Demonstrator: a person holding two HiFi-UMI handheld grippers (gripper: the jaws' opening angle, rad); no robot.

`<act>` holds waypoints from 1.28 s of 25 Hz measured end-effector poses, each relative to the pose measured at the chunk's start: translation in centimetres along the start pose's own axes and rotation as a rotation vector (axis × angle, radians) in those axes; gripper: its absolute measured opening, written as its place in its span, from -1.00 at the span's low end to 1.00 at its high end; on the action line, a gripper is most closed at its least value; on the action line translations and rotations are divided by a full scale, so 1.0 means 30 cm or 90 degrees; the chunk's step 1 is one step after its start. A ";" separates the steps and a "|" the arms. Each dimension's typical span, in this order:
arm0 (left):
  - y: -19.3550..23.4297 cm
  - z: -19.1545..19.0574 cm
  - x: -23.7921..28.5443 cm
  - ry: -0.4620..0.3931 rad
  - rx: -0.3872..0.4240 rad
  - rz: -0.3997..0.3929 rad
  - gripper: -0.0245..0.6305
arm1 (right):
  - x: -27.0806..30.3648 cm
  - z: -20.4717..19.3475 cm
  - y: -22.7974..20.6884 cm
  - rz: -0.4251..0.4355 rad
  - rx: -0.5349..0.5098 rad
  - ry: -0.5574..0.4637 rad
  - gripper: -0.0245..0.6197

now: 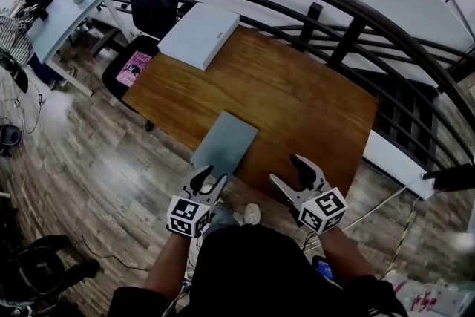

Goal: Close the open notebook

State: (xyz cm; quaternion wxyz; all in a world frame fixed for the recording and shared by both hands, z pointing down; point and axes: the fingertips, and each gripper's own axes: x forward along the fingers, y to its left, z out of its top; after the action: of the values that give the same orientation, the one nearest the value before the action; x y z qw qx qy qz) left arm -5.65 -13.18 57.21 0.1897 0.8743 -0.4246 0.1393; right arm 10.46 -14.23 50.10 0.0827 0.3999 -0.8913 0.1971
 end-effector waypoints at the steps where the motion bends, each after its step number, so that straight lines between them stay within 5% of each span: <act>1: -0.009 0.007 0.000 -0.005 -0.002 0.000 -0.37 | -0.009 0.001 -0.003 -0.001 0.000 -0.003 0.05; 20: 0.099 0.334 -0.085 -0.145 -0.018 0.028 -0.47 | -0.031 0.202 -0.015 -0.057 -0.017 -0.113 -0.12; 32: 0.205 0.555 -0.234 -0.245 -0.017 0.044 -0.78 | -0.054 0.338 0.039 -0.114 -0.034 -0.186 -0.62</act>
State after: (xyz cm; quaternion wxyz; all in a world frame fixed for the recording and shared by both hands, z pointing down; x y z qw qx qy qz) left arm -13.38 -19.30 40.88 0.1119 0.8670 -0.4847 -0.0294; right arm 10.79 -16.65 40.07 -0.0201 0.4995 -0.8597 0.1046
